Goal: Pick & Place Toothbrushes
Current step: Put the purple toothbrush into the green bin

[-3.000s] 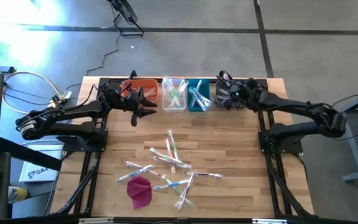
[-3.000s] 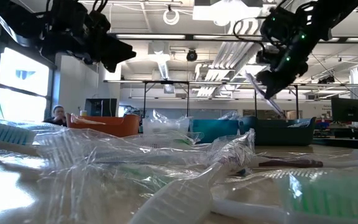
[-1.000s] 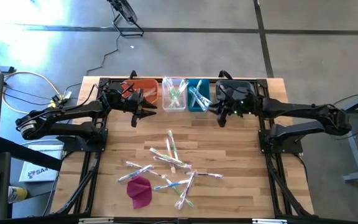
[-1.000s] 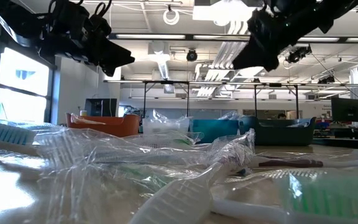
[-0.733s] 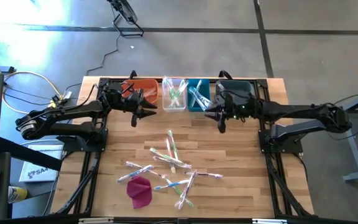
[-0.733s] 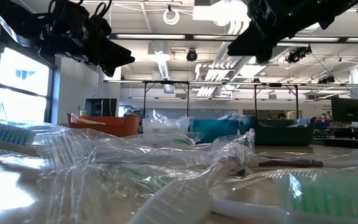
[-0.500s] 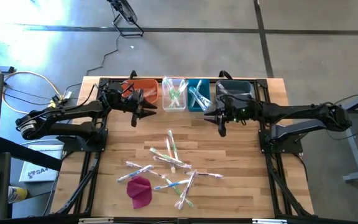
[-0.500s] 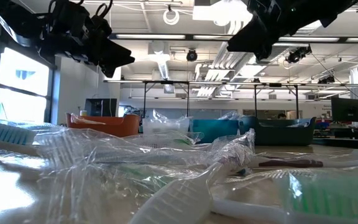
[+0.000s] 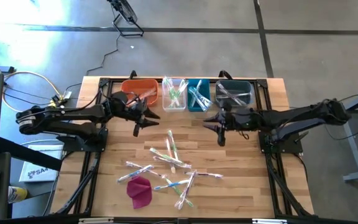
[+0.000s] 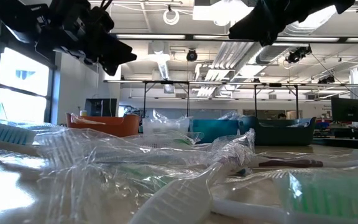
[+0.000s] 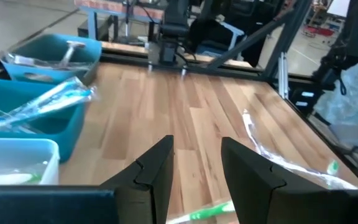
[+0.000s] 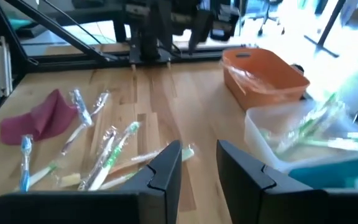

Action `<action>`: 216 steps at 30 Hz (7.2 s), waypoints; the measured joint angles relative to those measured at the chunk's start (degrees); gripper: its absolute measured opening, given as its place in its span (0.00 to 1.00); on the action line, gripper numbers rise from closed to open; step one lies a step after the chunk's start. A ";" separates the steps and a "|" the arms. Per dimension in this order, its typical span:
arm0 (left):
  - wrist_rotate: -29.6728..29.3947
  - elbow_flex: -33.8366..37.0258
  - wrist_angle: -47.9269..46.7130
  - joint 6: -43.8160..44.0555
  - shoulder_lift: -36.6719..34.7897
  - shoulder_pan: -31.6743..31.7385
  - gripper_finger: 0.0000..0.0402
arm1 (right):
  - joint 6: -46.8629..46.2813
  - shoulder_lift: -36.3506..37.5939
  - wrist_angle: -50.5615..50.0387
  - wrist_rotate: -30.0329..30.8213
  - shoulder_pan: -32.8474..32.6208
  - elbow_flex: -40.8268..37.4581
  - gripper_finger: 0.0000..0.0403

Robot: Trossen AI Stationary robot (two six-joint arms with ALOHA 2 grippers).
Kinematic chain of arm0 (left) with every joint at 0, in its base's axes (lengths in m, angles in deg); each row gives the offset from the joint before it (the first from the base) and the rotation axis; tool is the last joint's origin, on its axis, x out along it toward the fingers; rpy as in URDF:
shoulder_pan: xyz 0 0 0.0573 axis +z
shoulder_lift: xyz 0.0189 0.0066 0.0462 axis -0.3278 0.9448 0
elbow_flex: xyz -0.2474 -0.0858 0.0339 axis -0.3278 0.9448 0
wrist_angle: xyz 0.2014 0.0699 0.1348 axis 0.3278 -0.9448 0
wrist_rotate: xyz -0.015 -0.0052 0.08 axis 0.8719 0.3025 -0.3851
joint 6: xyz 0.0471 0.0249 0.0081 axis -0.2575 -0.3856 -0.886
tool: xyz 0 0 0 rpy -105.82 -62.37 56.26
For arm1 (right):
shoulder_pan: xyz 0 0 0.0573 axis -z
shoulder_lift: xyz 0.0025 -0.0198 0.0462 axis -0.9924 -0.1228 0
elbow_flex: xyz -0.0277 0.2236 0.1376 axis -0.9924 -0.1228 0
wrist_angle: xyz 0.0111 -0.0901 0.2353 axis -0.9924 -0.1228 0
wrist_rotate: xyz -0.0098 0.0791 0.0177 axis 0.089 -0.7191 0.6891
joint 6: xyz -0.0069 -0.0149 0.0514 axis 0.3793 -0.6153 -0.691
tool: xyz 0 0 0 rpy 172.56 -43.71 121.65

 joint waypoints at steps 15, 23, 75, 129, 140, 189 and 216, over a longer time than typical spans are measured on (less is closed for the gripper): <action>-4.48 -0.02 -3.10 0.37 0.00 -4.43 0.33 | 1.82 -8.57 -2.50 14.68 -15.30 7.86 0.23; -4.48 -0.02 -4.63 0.44 0.00 -4.41 0.33 | -11.06 -16.71 -18.09 19.05 -19.73 14.39 0.23; -9.31 0.00 -10.53 -1.13 0.00 -4.30 0.33 | -37.74 -38.01 -24.30 0.57 -27.22 16.11 0.23; -9.31 0.00 -11.22 -1.09 0.00 -4.30 0.33 | -35.49 -37.60 -20.80 3.37 -26.89 15.87 0.41; -9.33 0.04 -12.08 -1.09 0.02 -4.30 0.33 | -36.22 -40.76 -19.85 2.90 -27.58 15.17 0.38; -9.29 0.04 -13.80 -1.09 0.02 -4.28 0.33 | -41.71 -27.19 -34.06 6.06 -28.36 17.66 0.00; -11.96 0.00 -12.51 -1.33 0.02 -4.30 0.33 | -30.47 -12.70 -63.27 31.31 -10.95 20.46 0.01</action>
